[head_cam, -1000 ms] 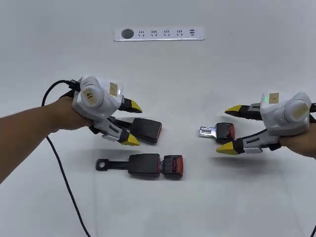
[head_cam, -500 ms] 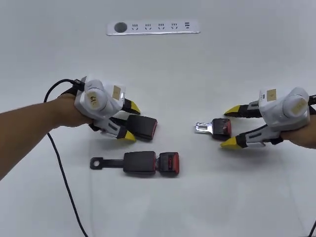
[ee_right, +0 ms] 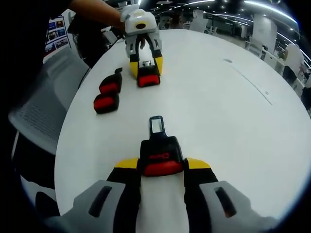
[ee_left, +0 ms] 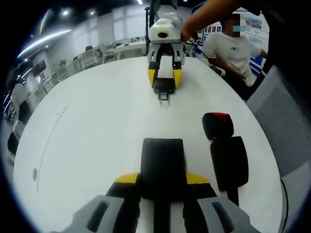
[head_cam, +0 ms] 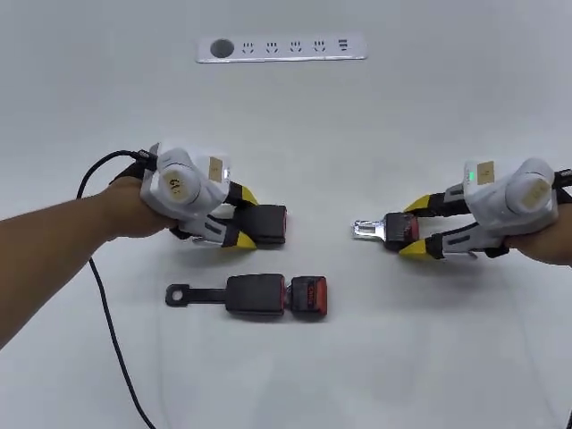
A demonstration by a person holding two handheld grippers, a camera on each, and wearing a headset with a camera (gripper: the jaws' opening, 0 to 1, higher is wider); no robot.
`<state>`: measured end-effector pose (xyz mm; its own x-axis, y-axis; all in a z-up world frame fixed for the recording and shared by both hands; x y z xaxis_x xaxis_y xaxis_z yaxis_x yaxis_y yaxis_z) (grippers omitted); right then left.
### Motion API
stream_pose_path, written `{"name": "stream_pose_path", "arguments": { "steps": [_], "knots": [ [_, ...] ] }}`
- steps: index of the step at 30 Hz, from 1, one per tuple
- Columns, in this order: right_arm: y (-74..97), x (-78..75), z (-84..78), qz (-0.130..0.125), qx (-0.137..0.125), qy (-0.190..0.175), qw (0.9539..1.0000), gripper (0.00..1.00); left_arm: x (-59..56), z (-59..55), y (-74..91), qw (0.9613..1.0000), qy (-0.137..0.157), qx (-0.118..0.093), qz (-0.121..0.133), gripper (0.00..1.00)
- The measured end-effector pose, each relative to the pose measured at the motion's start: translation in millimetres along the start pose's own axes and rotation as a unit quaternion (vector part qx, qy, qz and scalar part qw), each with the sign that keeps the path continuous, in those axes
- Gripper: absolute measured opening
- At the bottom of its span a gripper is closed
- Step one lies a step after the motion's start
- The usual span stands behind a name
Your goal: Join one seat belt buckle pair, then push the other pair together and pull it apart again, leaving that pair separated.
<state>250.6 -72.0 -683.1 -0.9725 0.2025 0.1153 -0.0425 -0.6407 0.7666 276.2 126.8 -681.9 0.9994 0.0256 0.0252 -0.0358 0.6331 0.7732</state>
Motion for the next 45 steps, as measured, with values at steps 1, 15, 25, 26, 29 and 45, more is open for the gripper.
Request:
{"name": "stream_pose_path", "arguments": {
  "steps": [1, 15, 25, 26, 29, 45],
  "knots": [
    [0.0, -0.3, -0.9, 0.001, 0.004, 0.002, 1.0, 0.33, 0.3, -0.2, 0.1, 1.0, 0.001, 0.002, 0.0, 0.34],
    [-9.5, -2.6, 9.2, 0.01, 0.022, 0.018, 0.9995, 0.32, -5.6, 2.2, 0.0, 0.9999, 0.005, 0.015, -0.003, 0.34],
    [-20.9, -0.9, 31.3, 0.025, 0.013, 0.038, 0.9989, 0.32, -8.0, 4.5, -1.4, 0.9998, 0.01, 0.016, 0.002, 0.34],
    [-22.7, -1.5, 32.5, 0.022, 0.013, 0.038, 0.9989, 0.32, -7.7, 4.3, -1.6, 0.9998, 0.01, 0.016, 0.002, 0.34],
    [-33.7, -1.7, 38.2, 0.024, 0.012, 0.041, 0.9988, 0.32, -7.4, 4.9, -2.1, 0.9998, 0.012, 0.016, 0.001, 0.34],
    [-57.5, -2.3, 67.4, 0.037, -0.01, 0.04, 0.9985, 0.32, -6.1, 5.8, -3.0, 0.9996, 0.011, 0.025, 0.003, 0.34]
  ]
}}
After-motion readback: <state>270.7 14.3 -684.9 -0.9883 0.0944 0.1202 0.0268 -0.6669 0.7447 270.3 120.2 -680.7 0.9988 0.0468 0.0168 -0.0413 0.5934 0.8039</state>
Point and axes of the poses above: the centre of the closed fingertips' face, and the gripper's own axes: y roughly backward along the fingers, x roughly to its left, z roughly out of its top, the point moved 1 cm from there along y, roughly backward along the fingers, and after that the axes turned 3 degrees about z, right-handed, at the moved point
